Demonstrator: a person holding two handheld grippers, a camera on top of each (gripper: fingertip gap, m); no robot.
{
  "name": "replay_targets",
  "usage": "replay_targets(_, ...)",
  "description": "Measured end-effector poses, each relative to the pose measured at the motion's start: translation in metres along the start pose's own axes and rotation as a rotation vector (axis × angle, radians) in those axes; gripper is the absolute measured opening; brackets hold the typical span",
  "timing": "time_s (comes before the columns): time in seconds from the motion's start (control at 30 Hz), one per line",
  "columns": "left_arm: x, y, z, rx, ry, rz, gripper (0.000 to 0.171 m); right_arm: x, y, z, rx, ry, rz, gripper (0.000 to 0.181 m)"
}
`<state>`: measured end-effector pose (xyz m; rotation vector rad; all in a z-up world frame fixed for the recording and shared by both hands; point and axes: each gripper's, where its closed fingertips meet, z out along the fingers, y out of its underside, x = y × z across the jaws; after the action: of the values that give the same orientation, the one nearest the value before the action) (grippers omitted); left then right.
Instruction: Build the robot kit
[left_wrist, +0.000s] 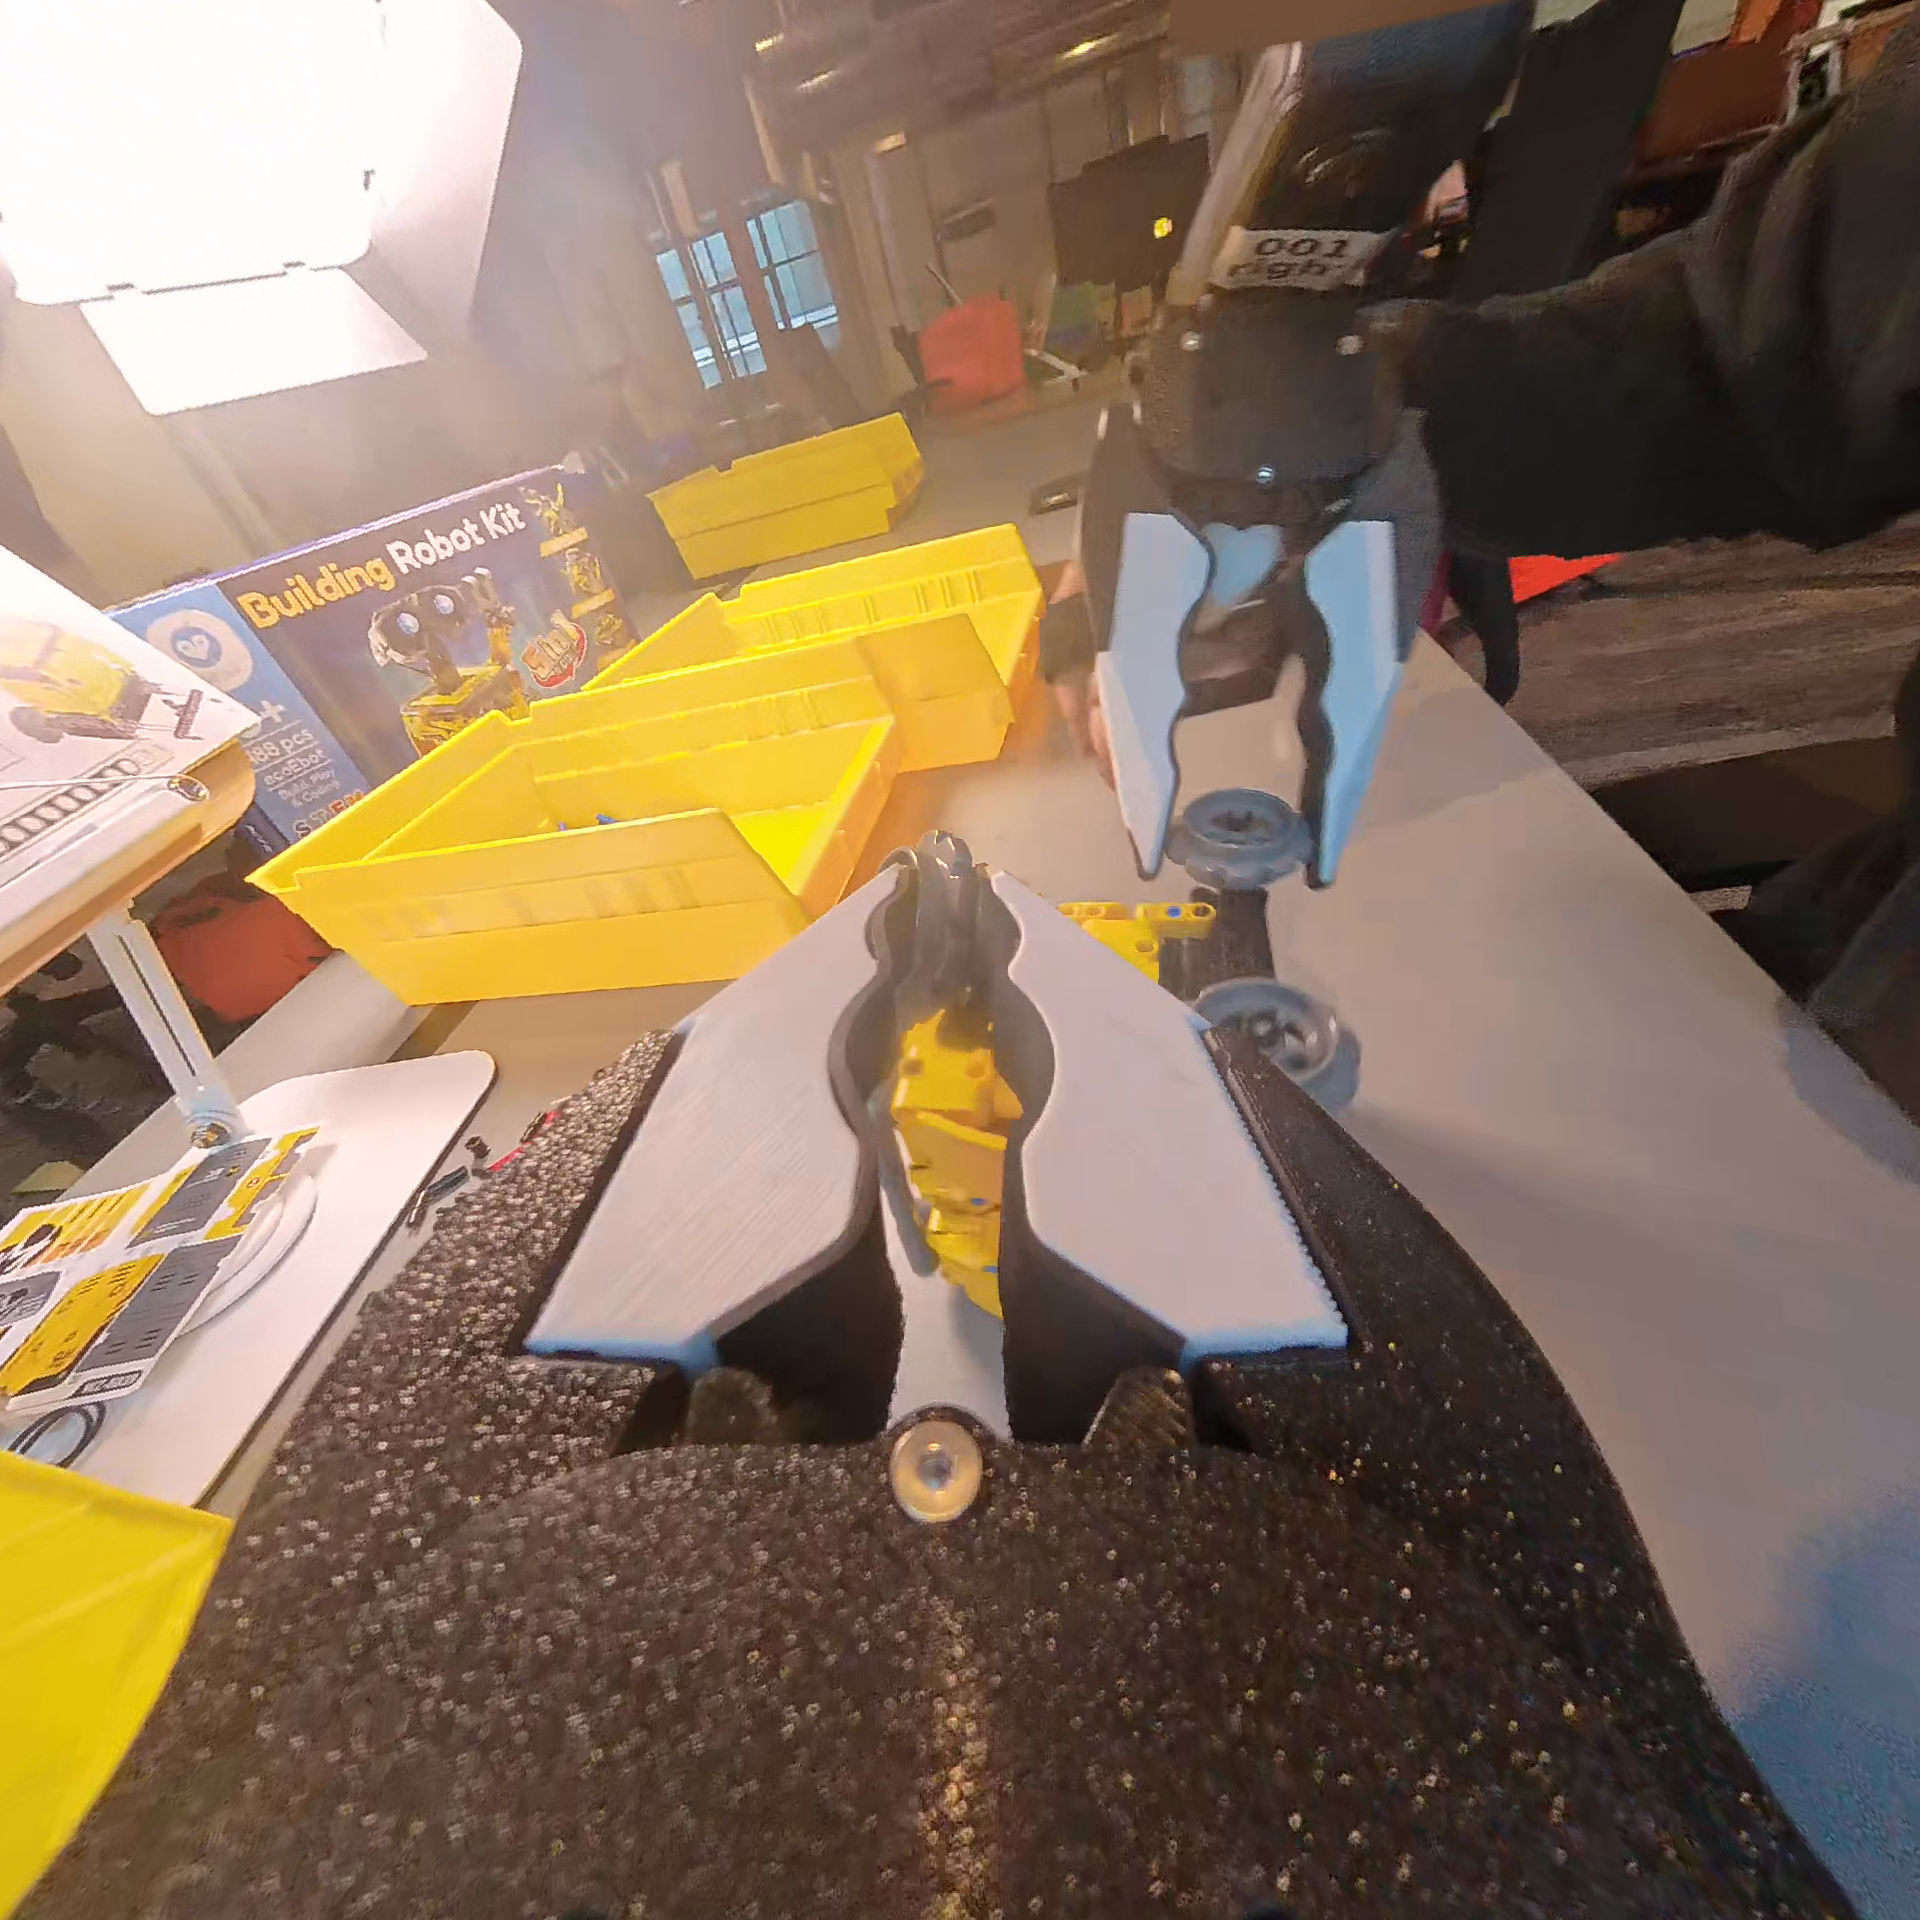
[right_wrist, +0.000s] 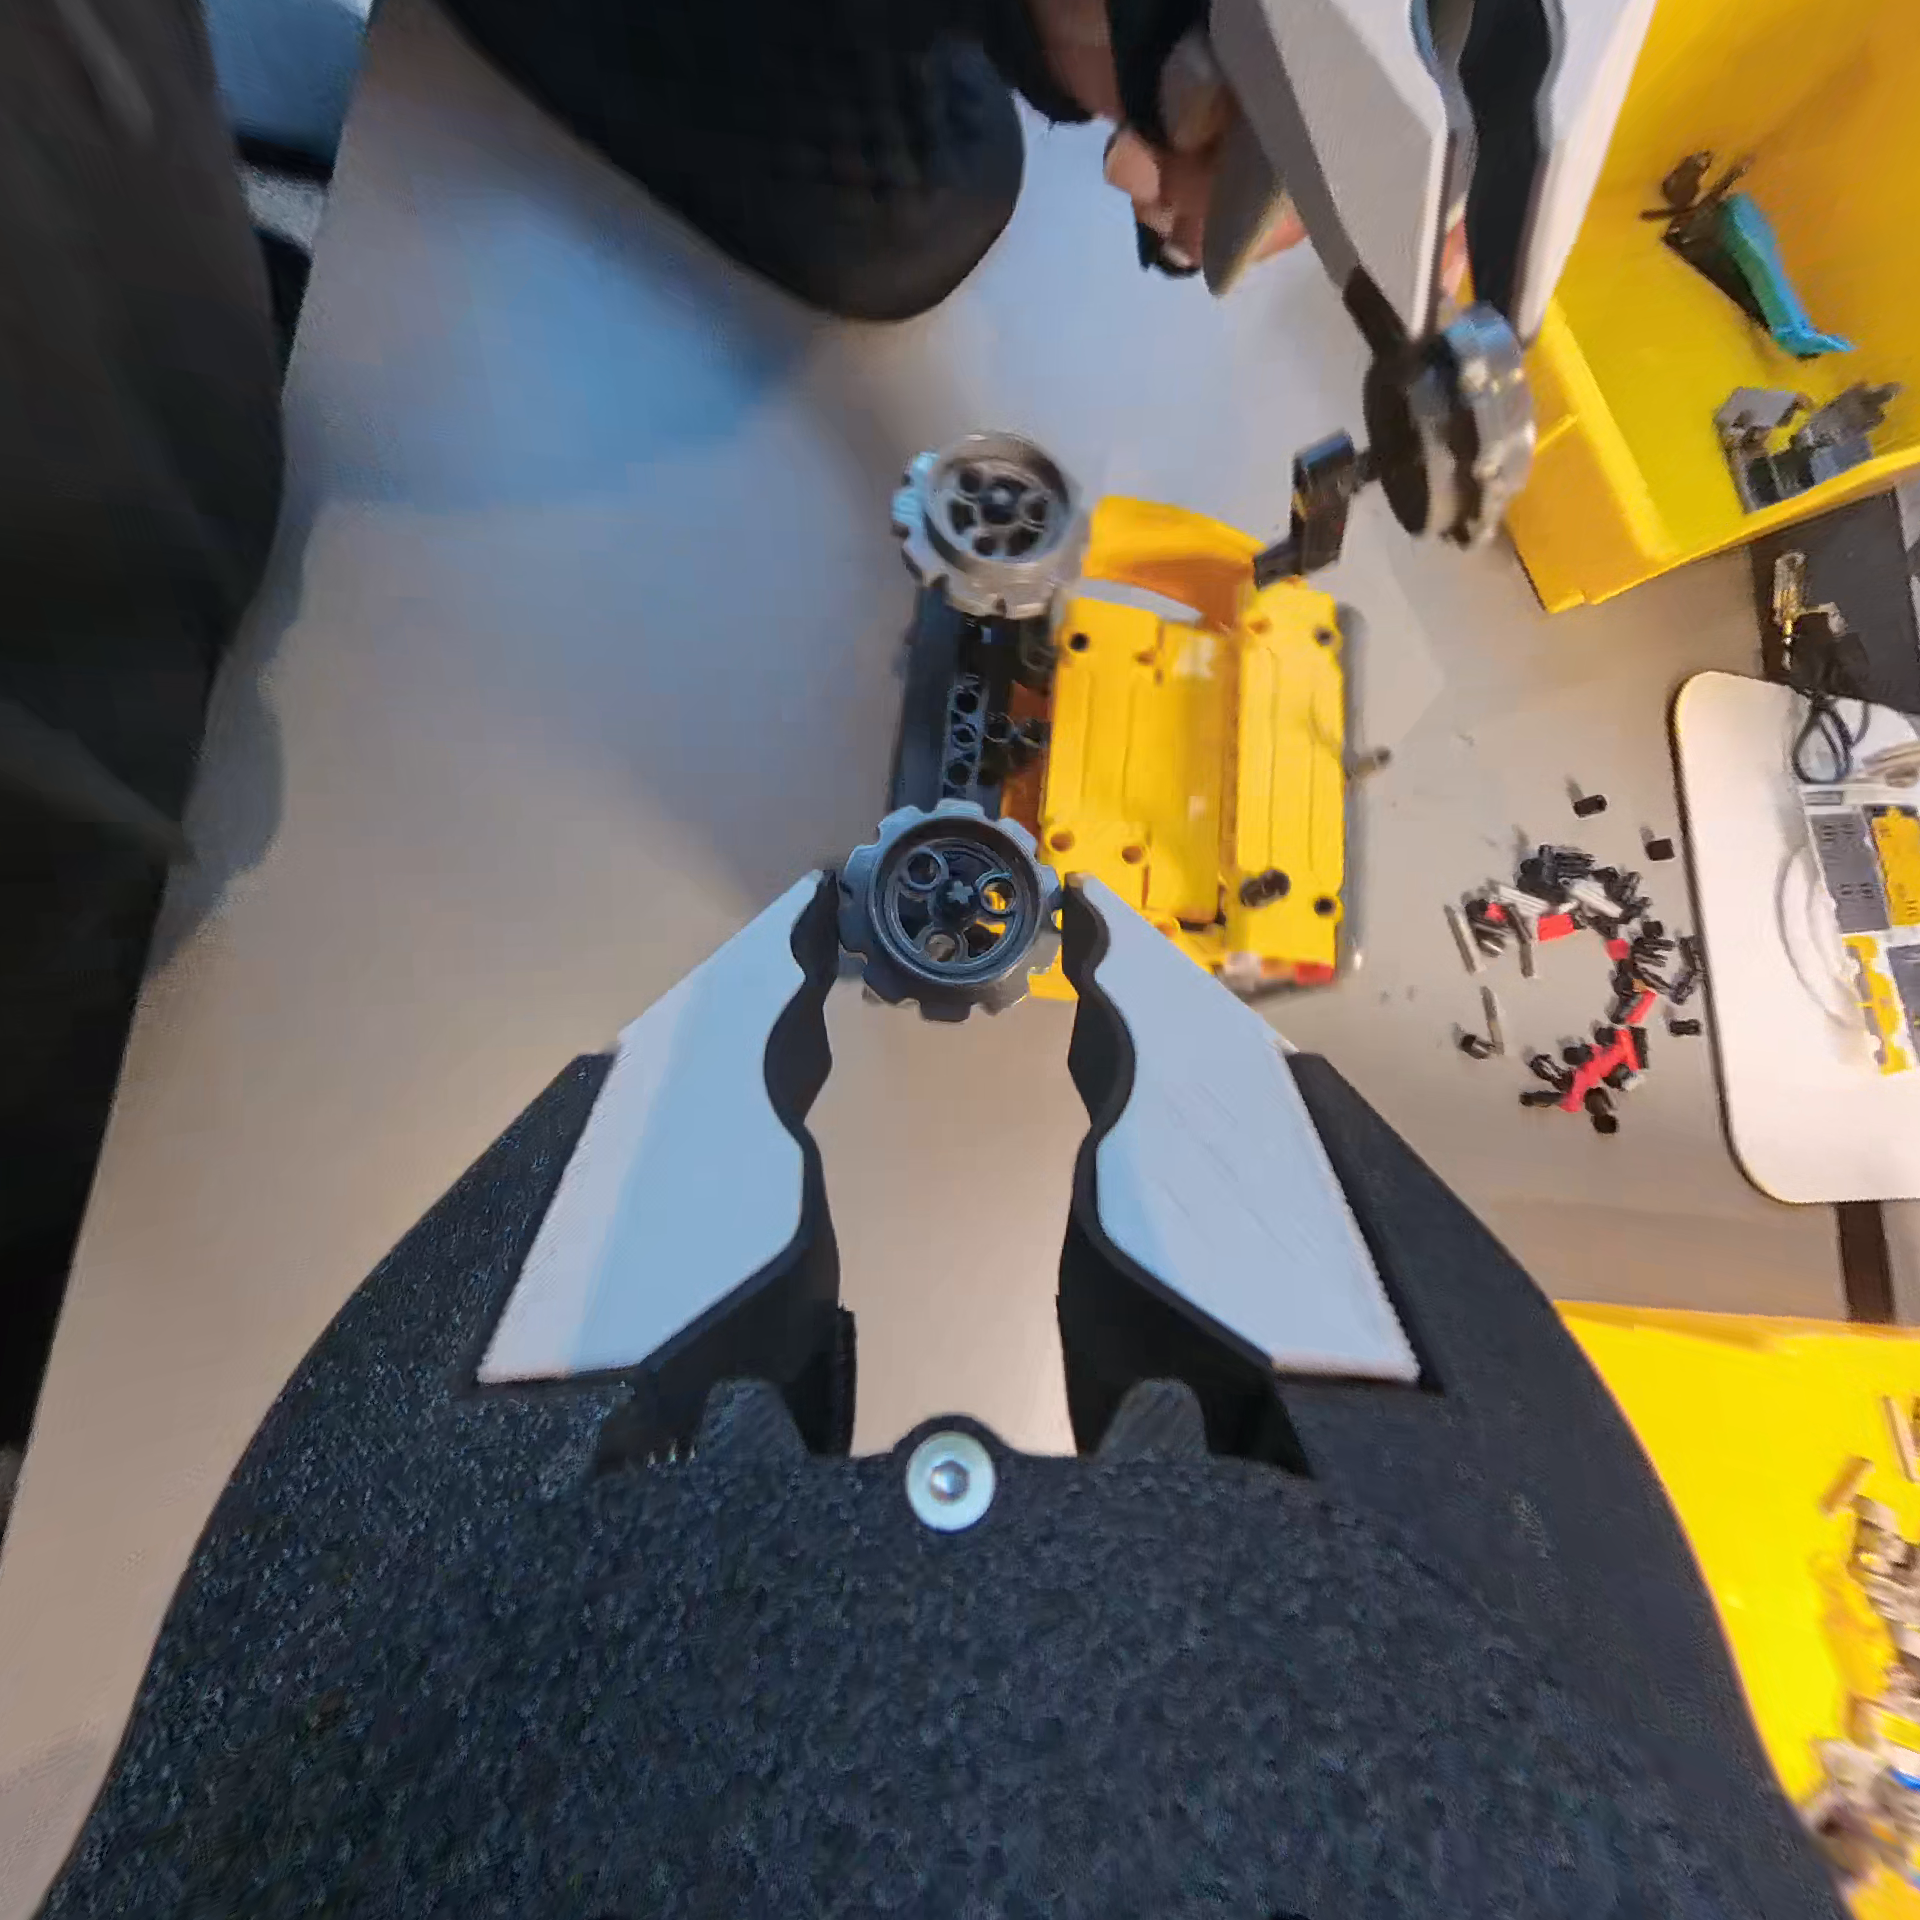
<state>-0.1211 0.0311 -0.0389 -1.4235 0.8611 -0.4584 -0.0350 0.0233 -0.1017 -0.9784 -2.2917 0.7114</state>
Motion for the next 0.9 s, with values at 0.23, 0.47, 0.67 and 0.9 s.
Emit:
replay_targets(0.23,0.017,0.001,0.013,-0.006,0.025,0.025,0.008,0.025,0.034,-0.03,-0.131,0.067,-0.063,0.047)
replay_targets(0.47,0.043,-0.03,0.032,0.088,0.208,0.027,0.009,0.021,-0.018,-0.057,0.279,0.248,0.205,0.044)
replay_targets(0.67,0.056,-0.079,0.039,0.281,0.54,-0.113,0.009,0.001,-0.053,-0.049,0.534,0.041,0.272,0.05)
replay_targets(0.9,0.054,-0.077,0.047,0.288,0.563,-0.101,0.009,0.005,-0.065,-0.05,0.611,-0.075,0.284,0.031)
